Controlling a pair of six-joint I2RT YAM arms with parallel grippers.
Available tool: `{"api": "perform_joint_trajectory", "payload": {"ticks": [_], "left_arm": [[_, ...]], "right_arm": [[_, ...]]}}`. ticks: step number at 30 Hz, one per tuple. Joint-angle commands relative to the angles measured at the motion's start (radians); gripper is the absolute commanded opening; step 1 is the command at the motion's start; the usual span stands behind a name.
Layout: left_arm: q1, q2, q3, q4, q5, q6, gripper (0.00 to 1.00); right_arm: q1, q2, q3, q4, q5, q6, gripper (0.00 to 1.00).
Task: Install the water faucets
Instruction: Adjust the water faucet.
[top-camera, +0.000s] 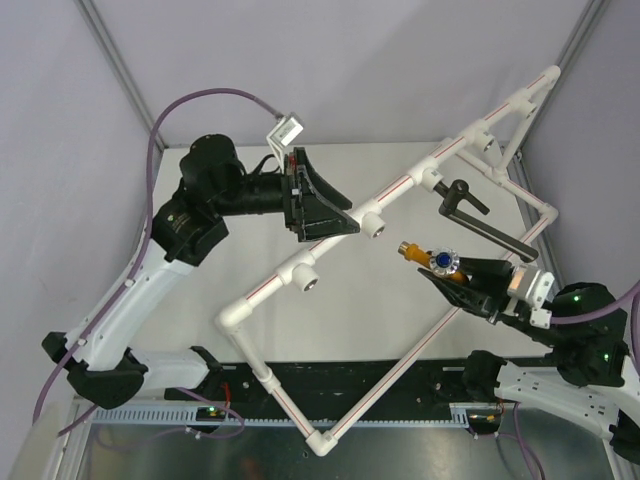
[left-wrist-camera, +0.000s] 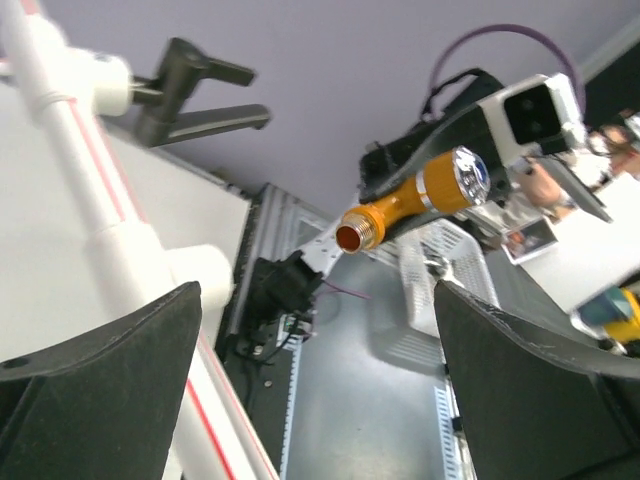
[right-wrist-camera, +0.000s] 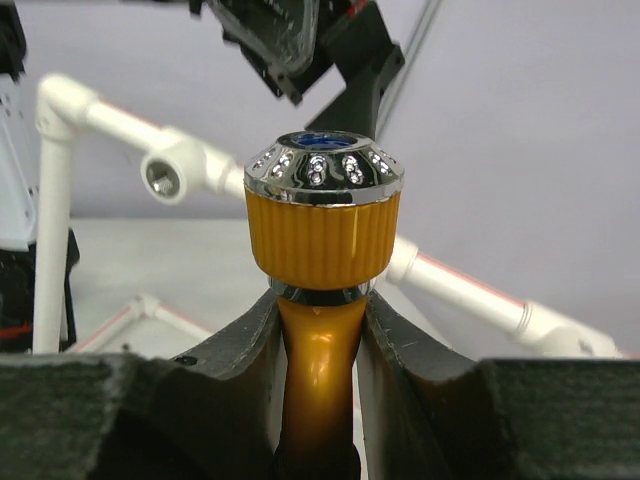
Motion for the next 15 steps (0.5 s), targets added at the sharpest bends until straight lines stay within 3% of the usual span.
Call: {"api": "perform_joint_trajectory", "payload": {"ticks": [1, 9, 15], "left_arm": [[0.009, -0.006, 0.090, -0.312, -0.175, 0.223, 1.00], [0.001, -0.030, 0.070, -0.481, -0.322, 0.332, 1.00], [-0.075, -0.014, 0.073, -0.539, -0.401, 0.366, 1.00]], "right_arm": [[0.004, 0.001, 0.037, -0.117, 0.077, -0.062, 0.00], [0.004, 0.020, 0.034, -0.168, 0.183, -0.151, 0.00], [0.005, 0.038, 0.006, -0.105, 0.208, -0.190, 0.00]]}}
